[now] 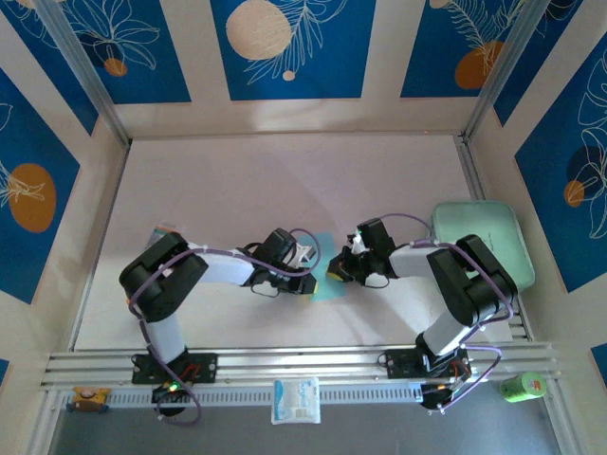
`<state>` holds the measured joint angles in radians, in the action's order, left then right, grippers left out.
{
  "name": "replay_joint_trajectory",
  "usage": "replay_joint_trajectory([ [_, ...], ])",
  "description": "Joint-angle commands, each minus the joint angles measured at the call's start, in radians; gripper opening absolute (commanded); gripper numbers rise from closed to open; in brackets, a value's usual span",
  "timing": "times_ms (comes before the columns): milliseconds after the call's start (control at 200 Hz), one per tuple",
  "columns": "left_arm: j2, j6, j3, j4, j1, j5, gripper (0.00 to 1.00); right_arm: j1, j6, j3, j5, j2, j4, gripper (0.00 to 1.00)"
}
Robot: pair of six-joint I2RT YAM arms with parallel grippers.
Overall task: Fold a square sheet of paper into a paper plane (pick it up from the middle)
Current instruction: Fold the triangle a second time at the center of the table.
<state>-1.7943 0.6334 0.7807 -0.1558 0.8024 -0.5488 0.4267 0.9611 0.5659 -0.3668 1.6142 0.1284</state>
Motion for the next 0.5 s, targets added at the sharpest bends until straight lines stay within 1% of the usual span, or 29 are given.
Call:
replay_joint_trajectory([
  [0,-0.033,-0.031,-0.024,0.135,-0.003,0.062,0.00,-0.043,-0.037,0.019,0.058,-0.005,-0.045,0.02],
  [105,-0.031,-0.030,-0.023,0.135,-0.004,0.063,0.00,-0.025,-0.037,0.019,0.036,-0.060,-0.031,0.02],
  [210,-0.026,-0.027,-0.023,0.131,-0.004,0.064,0.00,0.028,-0.042,0.034,0.031,-0.100,-0.030,0.03],
  [355,-0.022,-0.026,-0.017,0.132,-0.004,0.065,0.00,0.089,-0.037,0.054,0.043,-0.043,-0.024,0.03],
  [435,-0.020,-0.026,-0.016,0.135,-0.004,0.065,0.00,0.096,-0.032,0.059,0.040,0.009,-0.015,0.02],
  [495,-0.019,-0.024,-0.018,0.136,-0.004,0.066,0.00,0.090,-0.034,0.053,0.063,0.037,-0.017,0.02],
])
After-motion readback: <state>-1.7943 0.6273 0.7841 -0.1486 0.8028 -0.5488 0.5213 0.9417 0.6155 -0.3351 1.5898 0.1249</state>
